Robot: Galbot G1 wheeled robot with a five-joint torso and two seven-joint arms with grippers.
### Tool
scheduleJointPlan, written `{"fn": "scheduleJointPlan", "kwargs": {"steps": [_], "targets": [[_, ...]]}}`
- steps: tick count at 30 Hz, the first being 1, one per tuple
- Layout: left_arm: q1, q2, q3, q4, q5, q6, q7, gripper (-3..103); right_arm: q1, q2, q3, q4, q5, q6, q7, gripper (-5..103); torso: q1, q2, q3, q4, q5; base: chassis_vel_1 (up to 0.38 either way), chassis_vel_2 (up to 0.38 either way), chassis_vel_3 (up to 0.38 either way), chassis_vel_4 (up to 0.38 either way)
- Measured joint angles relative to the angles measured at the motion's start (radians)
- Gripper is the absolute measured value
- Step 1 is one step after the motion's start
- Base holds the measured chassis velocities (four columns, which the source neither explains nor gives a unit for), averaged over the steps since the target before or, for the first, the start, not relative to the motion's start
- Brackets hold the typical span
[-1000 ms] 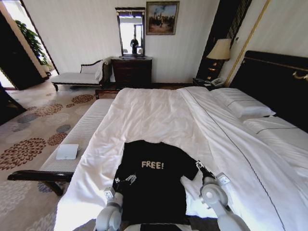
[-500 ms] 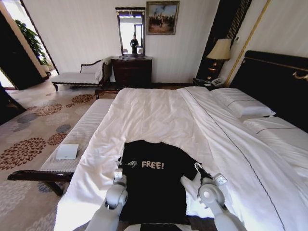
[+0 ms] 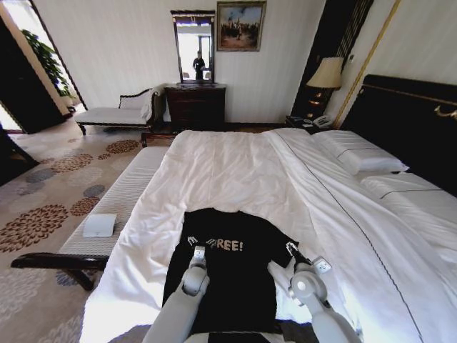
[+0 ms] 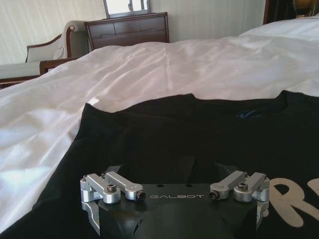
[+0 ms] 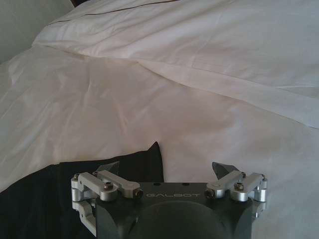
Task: Fold the clothes on the bed.
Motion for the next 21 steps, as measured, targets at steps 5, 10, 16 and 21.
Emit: {"fn": "scheduleJointPlan", "kwargs": {"steps": [5,10,16,21], "targets": [[-0.008,-0.003,-0.003,0.011,-0.016,-0.002,-0.003,89,0.007,0.003,-0.001,-0.01,0.0,0.0,0.0,100,0.0,0.0,0.0,0.0,0.0,0.0,0.0,0.0,0.0],[-0.022,-0.004,-0.002,0.02,-0.039,-0.002,-0.003,73,0.009,0.008,-0.003,-0.013,0.001,0.0,0.001,100,0.0,0.0,0.0,0.0,0.0,0.0,0.0,0.0,0.0],[-0.036,-0.007,0.003,0.026,-0.067,0.001,-0.003,52,0.009,0.007,-0.003,-0.013,0.001,0.0,0.001,100,0.0,0.0,0.0,0.0,0.0,0.0,0.0,0.0,0.0],[-0.024,-0.008,0.003,0.011,-0.071,0.003,-0.003,30,0.005,0.002,-0.001,-0.011,0.002,0.002,0.001,100,0.0,0.0,0.0,0.0001,-0.0001,0.0,0.0,0.0,0.0]]}}
